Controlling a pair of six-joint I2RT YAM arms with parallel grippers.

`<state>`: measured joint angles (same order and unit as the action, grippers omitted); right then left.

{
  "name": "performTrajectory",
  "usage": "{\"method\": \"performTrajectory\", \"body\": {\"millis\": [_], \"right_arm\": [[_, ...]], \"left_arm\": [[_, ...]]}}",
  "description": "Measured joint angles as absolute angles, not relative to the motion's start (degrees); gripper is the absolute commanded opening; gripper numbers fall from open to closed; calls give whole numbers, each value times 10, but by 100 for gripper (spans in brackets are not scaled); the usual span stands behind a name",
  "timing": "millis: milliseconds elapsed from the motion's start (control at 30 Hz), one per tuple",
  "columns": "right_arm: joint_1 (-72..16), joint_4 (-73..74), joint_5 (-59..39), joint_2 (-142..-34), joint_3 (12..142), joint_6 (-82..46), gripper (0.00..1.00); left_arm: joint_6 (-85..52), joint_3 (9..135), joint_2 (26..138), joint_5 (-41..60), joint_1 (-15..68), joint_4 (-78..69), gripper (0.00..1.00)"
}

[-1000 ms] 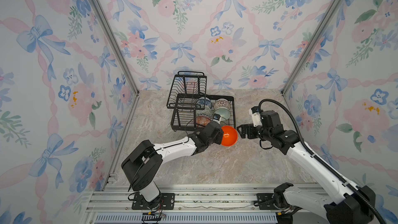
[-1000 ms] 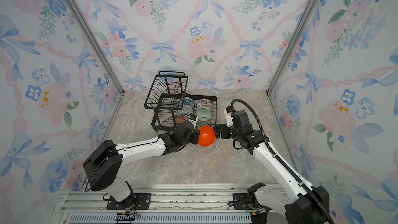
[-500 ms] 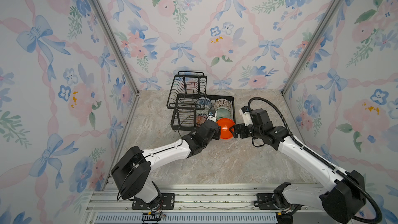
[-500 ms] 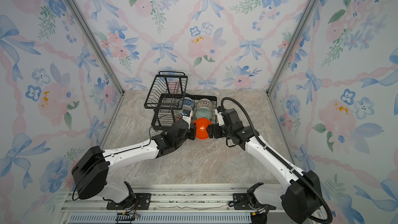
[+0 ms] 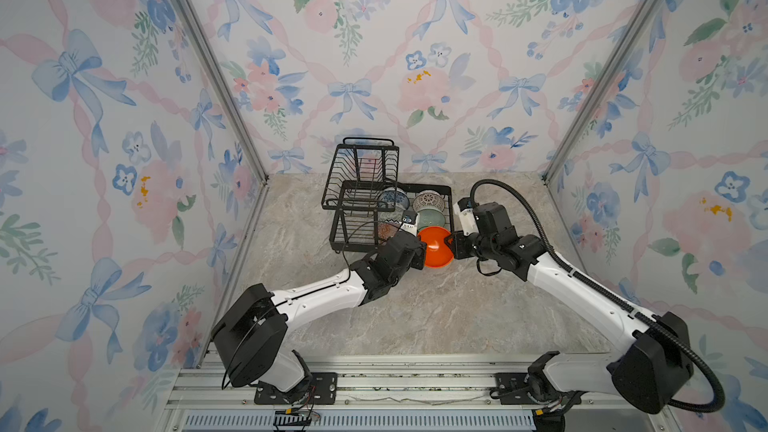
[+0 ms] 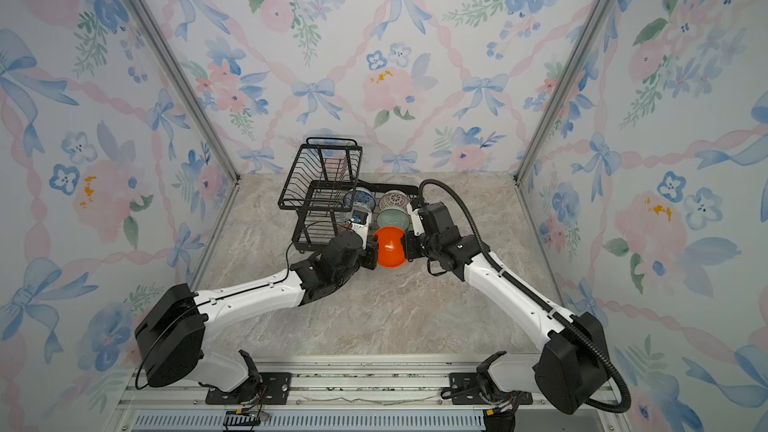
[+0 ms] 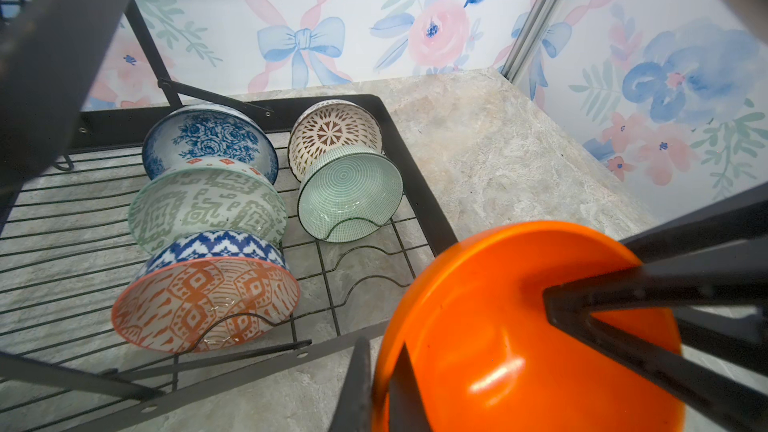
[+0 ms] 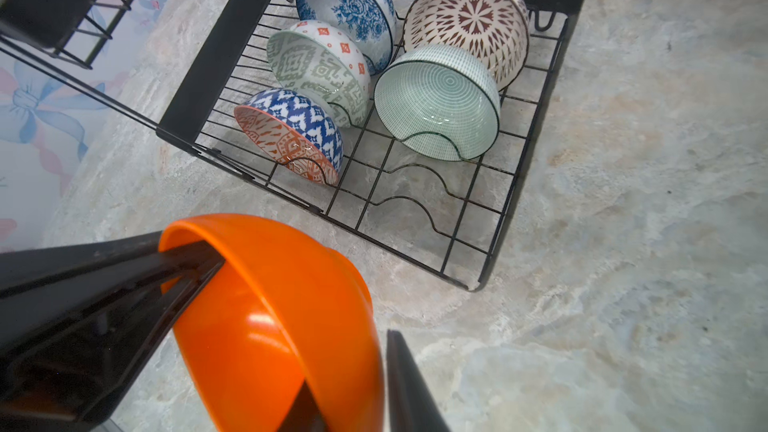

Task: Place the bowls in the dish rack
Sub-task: 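Grasp the orange bowl rim with the right gripper beside the left gripper, then open the left gripper and draw it back while the right gripper holds the bowl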

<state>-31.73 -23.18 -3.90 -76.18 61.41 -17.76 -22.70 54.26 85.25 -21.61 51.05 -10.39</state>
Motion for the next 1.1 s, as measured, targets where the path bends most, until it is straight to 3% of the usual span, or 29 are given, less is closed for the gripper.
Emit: {"method": "performTrajectory", "body": {"millis": [100,267,433,567,667,933,1100], "right_arm": [[-319,-236,-26,-769,614,-171,0],[-319,-240,-21,-772,616,-171,0],[-318,-248,-11,-772,619,-172,0],[-319,-247,-12,-772,619,-171,0],[-319,-246,-12,-772,619,-171,0],[-319,-246,-3,-772,619,-162,0],[-319,-246,19,-772,619,-147,0]], "left_arm": [[-221,545,851,-215,511,-109,0],[-214,553,851,-206,511,-96,2],[-205,573,853,-180,509,-79,22],[-197,572,853,-153,510,-76,51],[-194,567,851,-148,513,-76,68],[-185,512,807,-162,508,-76,92],[-185,472,768,-176,490,-77,97]]}}
